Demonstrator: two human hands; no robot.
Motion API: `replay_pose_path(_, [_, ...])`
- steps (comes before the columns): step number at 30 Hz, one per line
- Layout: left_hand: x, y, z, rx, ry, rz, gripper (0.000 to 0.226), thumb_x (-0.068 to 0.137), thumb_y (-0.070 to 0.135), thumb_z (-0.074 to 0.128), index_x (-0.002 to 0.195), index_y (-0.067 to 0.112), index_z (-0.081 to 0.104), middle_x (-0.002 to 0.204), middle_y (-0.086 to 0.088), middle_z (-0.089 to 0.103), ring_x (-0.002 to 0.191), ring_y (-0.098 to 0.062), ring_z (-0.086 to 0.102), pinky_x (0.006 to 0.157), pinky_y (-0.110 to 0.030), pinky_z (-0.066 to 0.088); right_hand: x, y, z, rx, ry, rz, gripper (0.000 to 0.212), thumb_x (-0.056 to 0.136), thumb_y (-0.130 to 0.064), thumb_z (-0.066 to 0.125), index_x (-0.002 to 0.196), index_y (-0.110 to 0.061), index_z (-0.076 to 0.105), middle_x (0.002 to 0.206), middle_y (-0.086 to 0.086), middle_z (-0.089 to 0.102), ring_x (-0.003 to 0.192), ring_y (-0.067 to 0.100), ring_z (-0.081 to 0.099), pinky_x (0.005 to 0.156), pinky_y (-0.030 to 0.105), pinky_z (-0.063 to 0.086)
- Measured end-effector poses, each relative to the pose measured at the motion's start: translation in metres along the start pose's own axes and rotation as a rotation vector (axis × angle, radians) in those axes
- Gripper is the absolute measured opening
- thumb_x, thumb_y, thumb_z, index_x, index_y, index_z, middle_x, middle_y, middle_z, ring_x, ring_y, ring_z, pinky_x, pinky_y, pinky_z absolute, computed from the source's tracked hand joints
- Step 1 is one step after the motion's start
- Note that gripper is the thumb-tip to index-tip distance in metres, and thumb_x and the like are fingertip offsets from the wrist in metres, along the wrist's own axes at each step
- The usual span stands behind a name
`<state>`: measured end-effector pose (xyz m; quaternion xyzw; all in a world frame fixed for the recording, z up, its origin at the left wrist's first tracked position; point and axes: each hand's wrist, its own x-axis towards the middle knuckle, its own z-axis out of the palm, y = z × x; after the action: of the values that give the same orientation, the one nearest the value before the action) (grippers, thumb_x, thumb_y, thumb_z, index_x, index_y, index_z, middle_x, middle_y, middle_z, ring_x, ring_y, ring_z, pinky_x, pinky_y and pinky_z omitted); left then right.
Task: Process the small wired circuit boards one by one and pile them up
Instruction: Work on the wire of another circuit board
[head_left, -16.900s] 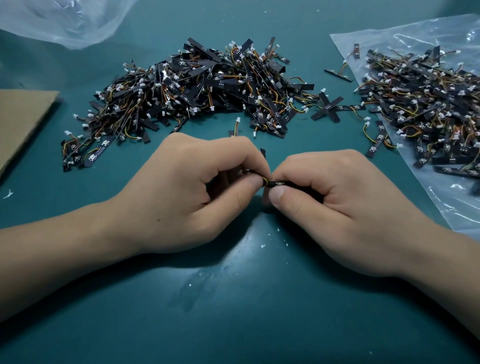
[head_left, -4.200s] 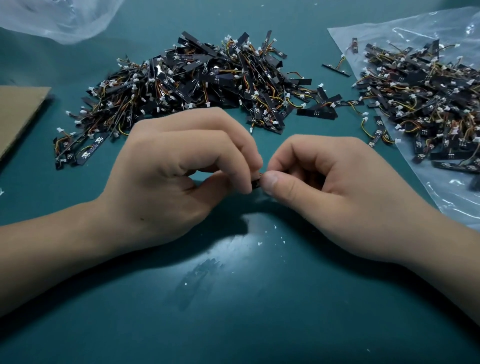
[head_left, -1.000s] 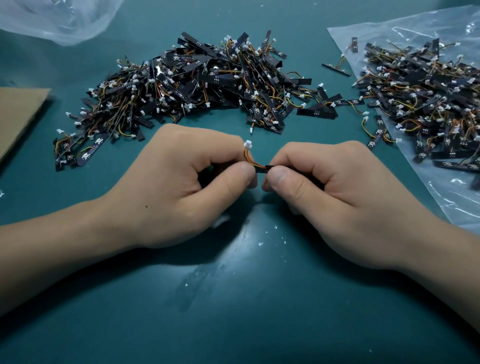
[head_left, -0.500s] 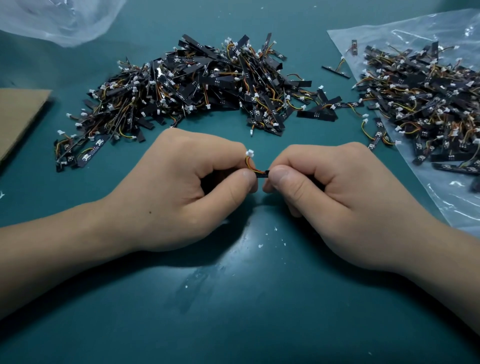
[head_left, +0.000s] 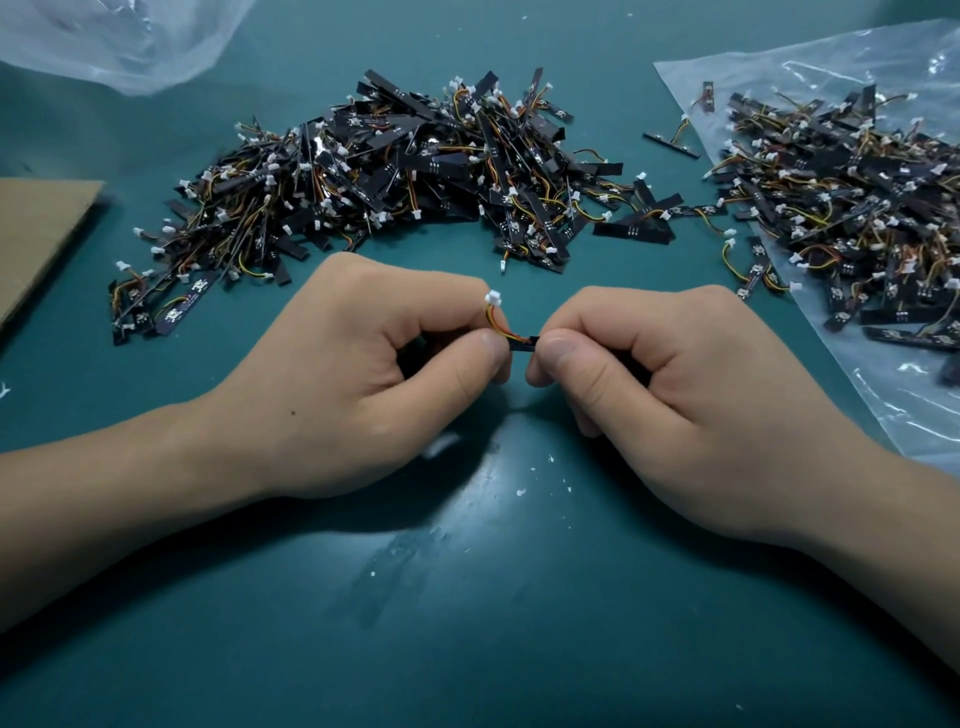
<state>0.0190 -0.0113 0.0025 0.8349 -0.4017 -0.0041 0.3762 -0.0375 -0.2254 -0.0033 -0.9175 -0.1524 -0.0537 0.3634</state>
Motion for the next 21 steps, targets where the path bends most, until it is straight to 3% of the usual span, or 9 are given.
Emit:
replay_pose_path(3, [-0.0003, -0.0001, 0.0004, 0.007, -0.019, -0.01, 0.026, 0.097, 0.015, 0.056, 0.072, 0.014, 0.066, 0.055, -0.004, 0.056, 0.05, -0.02, 0.051, 0.049, -0.032, 0.04, -0.0002, -0.0009, 0.0002, -0.018, -0.016, 0.002, 0.025, 0.101, -0.042, 0.048, 0.088, -0.031, 0.067, 0.065, -0.008, 0.062, 0.066, 0.016, 0.059, 0.058, 0.033, 0.044])
replay_pose_path(8, [-0.0004, 0.002, 0.0004, 0.003, -0.002, -0.017, 0.026, 0.096, 0.015, 0.056, 0.073, 0.021, 0.065, 0.056, -0.002, 0.059, 0.05, -0.017, 0.052, 0.049, -0.027, 0.04, -0.0004, -0.0025, -0.0014, 0.019, -0.038, 0.008, 0.021, 0.099, -0.041, 0.05, 0.087, -0.031, 0.064, 0.068, -0.006, 0.064, 0.066, 0.018, 0.06, 0.057, 0.033, 0.042])
replay_pose_path(14, [-0.0026, 0.0054, 0.0024, -0.052, 0.001, -0.067, 0.015, 0.093, 0.022, 0.059, 0.08, 0.028, 0.063, 0.063, 0.014, 0.059, 0.056, 0.005, 0.053, 0.059, -0.006, 0.036, -0.0009, -0.0019, -0.0009, 0.028, -0.023, 0.002, 0.02, 0.099, -0.038, 0.051, 0.087, -0.031, 0.065, 0.067, -0.004, 0.064, 0.064, 0.02, 0.058, 0.057, 0.034, 0.044])
replay_pose_path(21, [-0.0018, 0.0091, 0.0024, -0.032, 0.008, -0.071, 0.016, 0.093, 0.022, 0.057, 0.08, 0.026, 0.065, 0.064, 0.013, 0.06, 0.057, 0.003, 0.052, 0.059, -0.01, 0.037, -0.0006, -0.0018, -0.0014, 0.036, -0.011, -0.002, 0.023, 0.098, -0.033, 0.053, 0.08, -0.027, 0.065, 0.064, -0.002, 0.062, 0.063, 0.02, 0.057, 0.055, 0.027, 0.041])
